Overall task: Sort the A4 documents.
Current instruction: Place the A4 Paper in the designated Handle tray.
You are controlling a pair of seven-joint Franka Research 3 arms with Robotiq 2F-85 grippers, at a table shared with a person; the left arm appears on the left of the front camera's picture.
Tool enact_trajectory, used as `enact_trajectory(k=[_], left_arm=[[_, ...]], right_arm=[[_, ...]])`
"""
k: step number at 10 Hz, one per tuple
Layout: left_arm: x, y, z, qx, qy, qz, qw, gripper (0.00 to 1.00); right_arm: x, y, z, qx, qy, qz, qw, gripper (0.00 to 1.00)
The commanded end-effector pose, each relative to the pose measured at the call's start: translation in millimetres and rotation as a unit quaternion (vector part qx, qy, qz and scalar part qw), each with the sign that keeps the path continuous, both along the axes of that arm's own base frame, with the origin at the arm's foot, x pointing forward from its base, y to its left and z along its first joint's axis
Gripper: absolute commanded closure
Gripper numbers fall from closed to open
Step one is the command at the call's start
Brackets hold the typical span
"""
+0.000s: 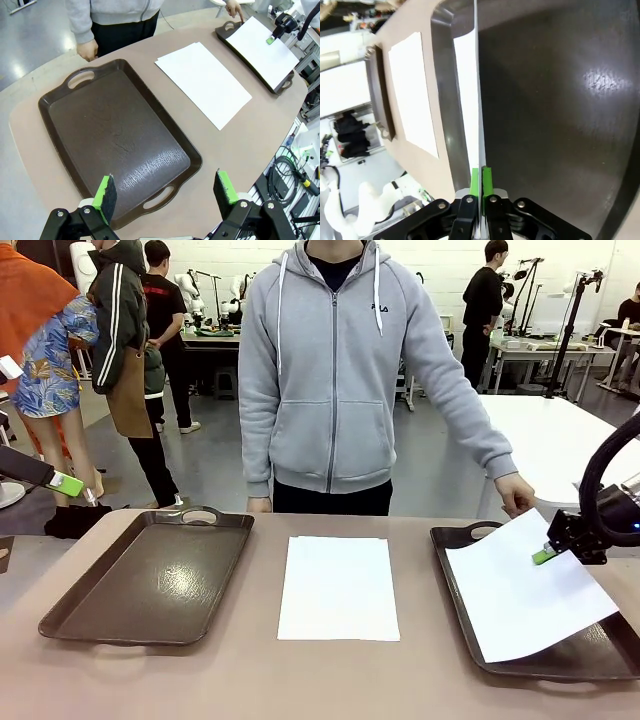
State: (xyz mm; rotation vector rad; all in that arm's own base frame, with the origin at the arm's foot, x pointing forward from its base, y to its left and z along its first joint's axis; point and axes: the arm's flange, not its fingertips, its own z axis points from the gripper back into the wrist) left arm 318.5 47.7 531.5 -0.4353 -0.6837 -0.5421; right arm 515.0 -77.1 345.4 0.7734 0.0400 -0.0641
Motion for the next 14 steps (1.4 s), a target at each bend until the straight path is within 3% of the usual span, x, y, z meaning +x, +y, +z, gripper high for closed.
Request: enact_trajectory(k=[1,14], left_arm=[[1.3,1.0,-1.1,-0.003,-0.005,-0.005,1.000,0.00],[1.3,1.0,-1.1,-0.003,-0.005,-0.005,1.000,0.00]], right_arm=[[9.8,6.3,1.4,-0.025,0.019,0.020,0.999,0.99],[21.3,-7.6,-51.1,0.010,0.013,-0.006,1.000,0.99]])
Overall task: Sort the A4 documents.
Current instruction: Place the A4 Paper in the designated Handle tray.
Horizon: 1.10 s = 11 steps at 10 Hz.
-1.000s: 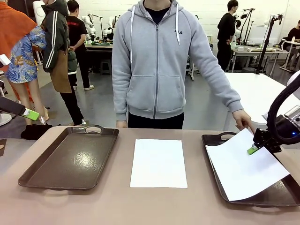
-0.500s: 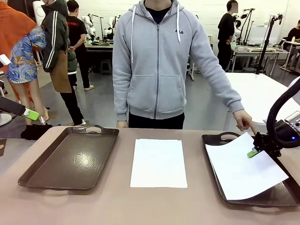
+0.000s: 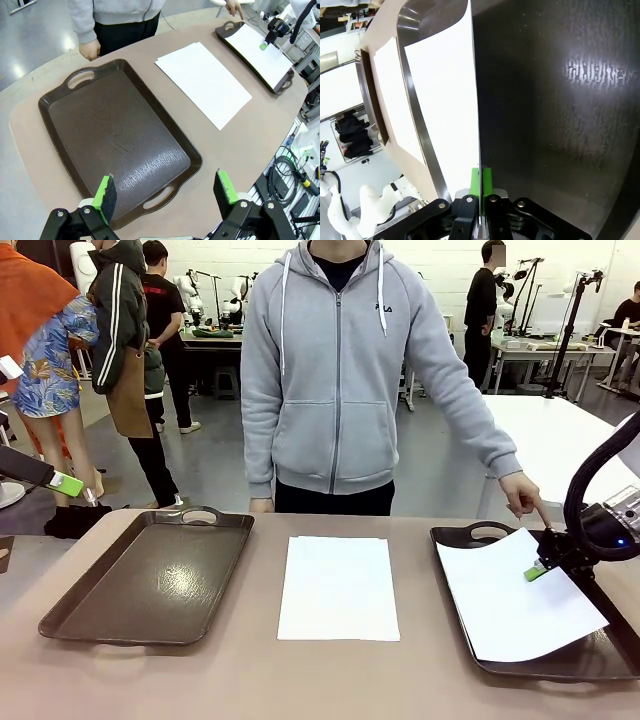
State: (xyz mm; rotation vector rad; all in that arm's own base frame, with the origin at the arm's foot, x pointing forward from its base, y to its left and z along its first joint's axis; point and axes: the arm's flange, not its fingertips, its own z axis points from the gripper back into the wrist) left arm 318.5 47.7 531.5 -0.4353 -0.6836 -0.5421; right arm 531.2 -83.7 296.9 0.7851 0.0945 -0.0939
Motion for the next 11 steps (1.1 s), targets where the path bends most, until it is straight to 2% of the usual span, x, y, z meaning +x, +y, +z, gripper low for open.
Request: enact_trajectory(k=[1,5,9,10,11], left_arm=[[1.3,1.0,-1.1,-0.003,-0.005,-0.005,1.000,0.00],[1.3,1.0,-1.1,-0.003,-0.005,-0.005,1.000,0.00],[1.3,1.0,-1.1,-0.003,-0.005,-0.005,1.000,0.00],[1.3,1.0,-1.1,-0.003,-0.005,-0.005,1.000,0.00],[1.3,1.0,-1.1,-0.003,-0.005,-0.005,1.000,0.00]], right_arm=[[4.7,-3.2,-1.3,-0.003,-0.021,-0.005,1.000,0.99],[5.5,-10.4,4.1,-0.032,-0.028,-0.010,0.999,0.99],[7.7,-9.9,9.3,-0.059,-0.020,0.001,0.998,0.99],[8.5,-9.5,11.1,-0.064,-0.015,0.004,0.998,0.95],[9.1,-9.6,12.8,-0.064,-0.014,0.004,0.998,0.83]])
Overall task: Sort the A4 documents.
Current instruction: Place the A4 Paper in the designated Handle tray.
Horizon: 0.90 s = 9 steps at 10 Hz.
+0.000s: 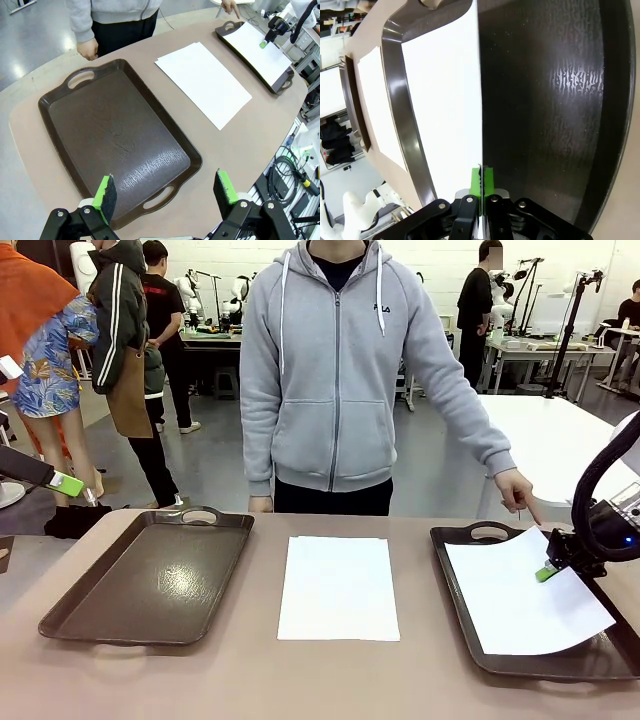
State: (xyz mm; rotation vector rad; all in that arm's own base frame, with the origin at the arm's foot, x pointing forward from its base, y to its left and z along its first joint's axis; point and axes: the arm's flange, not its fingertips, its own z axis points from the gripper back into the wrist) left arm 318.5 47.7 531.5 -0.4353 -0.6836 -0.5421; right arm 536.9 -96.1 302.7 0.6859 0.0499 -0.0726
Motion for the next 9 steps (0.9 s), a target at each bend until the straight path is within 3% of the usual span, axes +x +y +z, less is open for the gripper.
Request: enact_trajectory(k=[1,8,9], left_arm=[[1.3,1.0,-1.1,-0.003,-0.005,-0.005,1.000,0.00],[1.3,1.0,-1.1,-0.003,-0.005,-0.005,1.000,0.00],[1.3,1.0,-1.1,-0.003,-0.005,-0.005,1.000,0.00]], right_arm=[[3.7,2.2,8.4,-0.015,0.007,0.000,1.000,0.76],[-3.1,-9.1,30.8,-0.055,-0.002,-0.021,0.998,0.06],[-7.0,-12.0,35.2,-0.058,-0.006,-0.027,0.998,0.00]])
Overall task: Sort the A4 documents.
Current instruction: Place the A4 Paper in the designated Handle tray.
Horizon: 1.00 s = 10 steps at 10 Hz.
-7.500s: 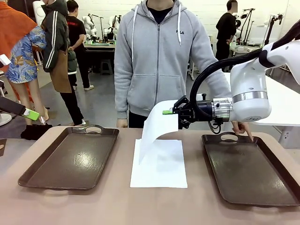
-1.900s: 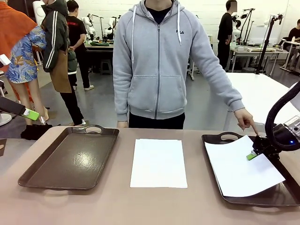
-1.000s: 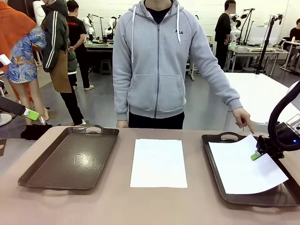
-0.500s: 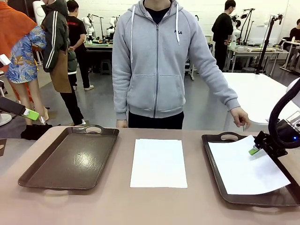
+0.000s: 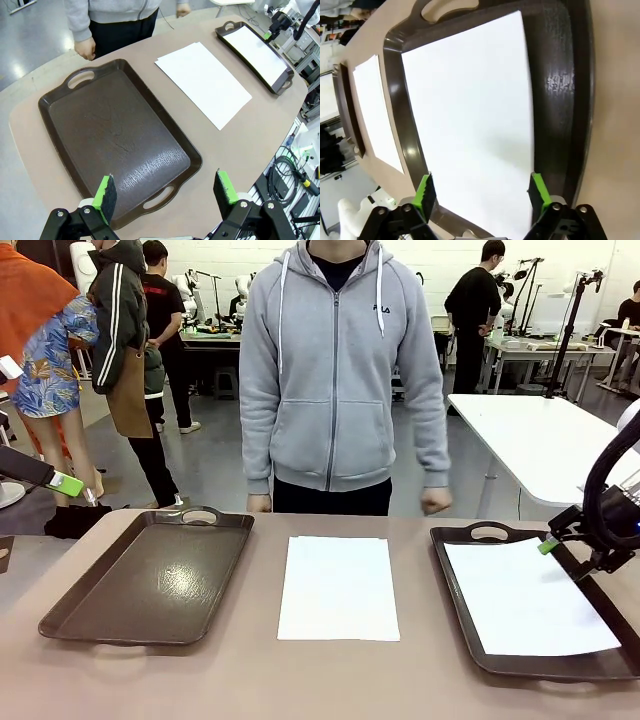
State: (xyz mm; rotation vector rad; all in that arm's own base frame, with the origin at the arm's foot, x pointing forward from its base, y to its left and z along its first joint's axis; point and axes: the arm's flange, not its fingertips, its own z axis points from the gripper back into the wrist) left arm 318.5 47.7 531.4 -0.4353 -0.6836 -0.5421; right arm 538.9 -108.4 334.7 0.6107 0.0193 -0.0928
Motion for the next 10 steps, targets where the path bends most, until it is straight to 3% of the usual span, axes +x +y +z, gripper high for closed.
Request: enact_trajectory(k=[1,5,10], left_arm=[[1.3,1.1,-1.1,-0.003,-0.005,-0.005,1.000,0.00],[1.3,1.1,-1.1,-0.003,-0.005,-0.005,1.000,0.00],[1.3,1.1,-1.1,-0.003,-0.005,-0.005,1.000,0.00]], right_arm=[[-13.2,-1.5,8.4,-0.022,0.000,-0.018,1.000,0.00],[-22.9,3.4,19.0,-0.018,-0.004,-0.036,0.999,0.00],[-13.6,-5.9,17.8,-0.007,-0.013,-0.015,1.000,0.00]])
